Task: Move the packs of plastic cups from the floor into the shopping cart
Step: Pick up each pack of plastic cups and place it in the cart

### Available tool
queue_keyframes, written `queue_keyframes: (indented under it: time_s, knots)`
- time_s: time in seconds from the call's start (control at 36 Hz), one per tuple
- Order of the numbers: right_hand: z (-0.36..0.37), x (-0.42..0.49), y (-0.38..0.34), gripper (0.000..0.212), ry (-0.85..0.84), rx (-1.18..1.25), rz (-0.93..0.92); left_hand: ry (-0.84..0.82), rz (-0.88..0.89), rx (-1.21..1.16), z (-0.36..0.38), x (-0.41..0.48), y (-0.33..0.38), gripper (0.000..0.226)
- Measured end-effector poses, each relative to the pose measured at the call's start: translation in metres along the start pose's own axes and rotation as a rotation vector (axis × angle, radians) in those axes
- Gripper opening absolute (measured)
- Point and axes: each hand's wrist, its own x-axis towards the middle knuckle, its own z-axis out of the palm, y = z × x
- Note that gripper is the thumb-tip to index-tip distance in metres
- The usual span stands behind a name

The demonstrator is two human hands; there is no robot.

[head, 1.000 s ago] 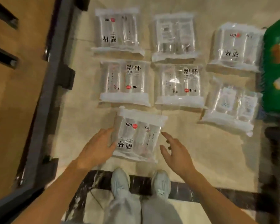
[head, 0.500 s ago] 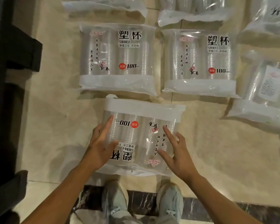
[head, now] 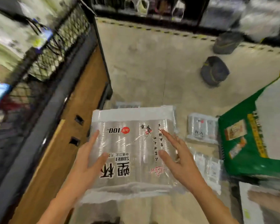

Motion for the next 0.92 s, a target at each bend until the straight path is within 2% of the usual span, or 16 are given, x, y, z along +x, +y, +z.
queue_keyframes:
  time_s: [0.17, 0.22, 0.33, 0.5, 0.58, 0.78, 0.92]
  knots:
    - [-0.087, -0.036, -0.193, 0.056, 0.024, -0.004, -0.221, 0.148, 0.143, 0.064, -0.127, -0.062, 0.159, 0.067]
    - [-0.105, -0.048, -0.240, 0.056, 0.005, -0.004, -0.297, 0.157, 0.183, 0.029, -0.160, -0.088, 0.192, 0.066]
    - [-0.123, -0.053, -0.307, 0.053, -0.097, -0.013, -0.403, 0.188, 0.152, 0.007, -0.211, -0.129, 0.228, 0.065]
    - [-0.114, -0.029, -0.385, 0.051, -0.270, -0.069, -0.579, 0.460, 0.082, 0.027, -0.249, -0.182, 0.243, 0.064]
    - [-0.098, -0.025, -0.421, 0.052, -0.390, -0.073, -0.674, 0.629, 0.034, -0.037, -0.257, -0.213, 0.243, 0.064]
    - [-0.033, -0.042, -0.481, 0.051, -0.664, -0.071, -0.887, 0.915, -0.081, -0.100, -0.268, -0.293, 0.232, 0.062]
    - [0.024, -0.084, -0.507, 0.053, -0.805, -0.135, -0.994, 1.106, -0.205, -0.053, -0.266, -0.365, 0.210, 0.061]
